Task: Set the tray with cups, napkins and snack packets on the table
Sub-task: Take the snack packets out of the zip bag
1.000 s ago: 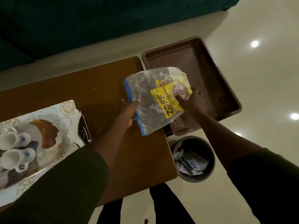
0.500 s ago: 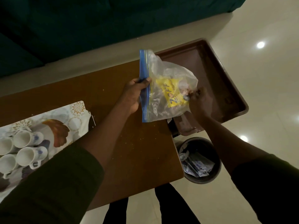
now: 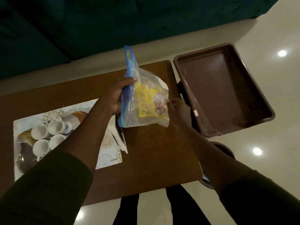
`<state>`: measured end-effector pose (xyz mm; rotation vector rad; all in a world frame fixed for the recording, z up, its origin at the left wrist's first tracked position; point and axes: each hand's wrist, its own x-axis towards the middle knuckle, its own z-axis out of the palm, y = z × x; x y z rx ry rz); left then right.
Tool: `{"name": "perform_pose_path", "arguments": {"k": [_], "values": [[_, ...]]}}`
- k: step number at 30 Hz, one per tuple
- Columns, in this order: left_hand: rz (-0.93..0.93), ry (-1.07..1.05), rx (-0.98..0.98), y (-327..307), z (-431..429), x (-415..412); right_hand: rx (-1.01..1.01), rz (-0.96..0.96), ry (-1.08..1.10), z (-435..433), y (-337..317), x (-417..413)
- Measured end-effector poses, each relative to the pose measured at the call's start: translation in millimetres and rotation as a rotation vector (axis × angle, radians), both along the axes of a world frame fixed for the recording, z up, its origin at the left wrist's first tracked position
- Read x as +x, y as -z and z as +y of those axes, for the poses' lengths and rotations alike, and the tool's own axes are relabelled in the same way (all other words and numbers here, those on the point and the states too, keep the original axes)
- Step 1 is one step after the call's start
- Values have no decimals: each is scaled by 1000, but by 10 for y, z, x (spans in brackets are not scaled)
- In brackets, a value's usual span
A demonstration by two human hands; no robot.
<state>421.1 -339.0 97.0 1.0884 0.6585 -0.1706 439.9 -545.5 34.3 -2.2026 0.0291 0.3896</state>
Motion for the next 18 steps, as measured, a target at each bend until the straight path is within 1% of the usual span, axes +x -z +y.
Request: {"name": "perform_pose_path", "arguments": {"k": [3, 4, 7, 9, 11, 14, 15, 18], "values": [[70, 116, 12, 36, -68, -40, 157, -47, 2, 176, -273, 83], [58, 132, 23, 61, -124, -32, 227, -40, 3, 236, -373, 115], [19, 173, 124, 120, -294, -17, 405, 64, -34, 389, -592, 183], [17, 211, 194, 148, -376, -33, 481, 156, -63, 461, -626, 197], [26, 175, 183, 189, -416, -55, 459, 184, -57, 509, -601, 196], [26, 115, 160, 234, -412, -121, 421, 197, 13, 557, -546, 180], [27, 110, 182, 246, -406, -142, 407, 205, 24, 566, -538, 175], [-10, 100, 345, 265, -393, -170, 368, 217, -1, 581, -529, 150]]}}
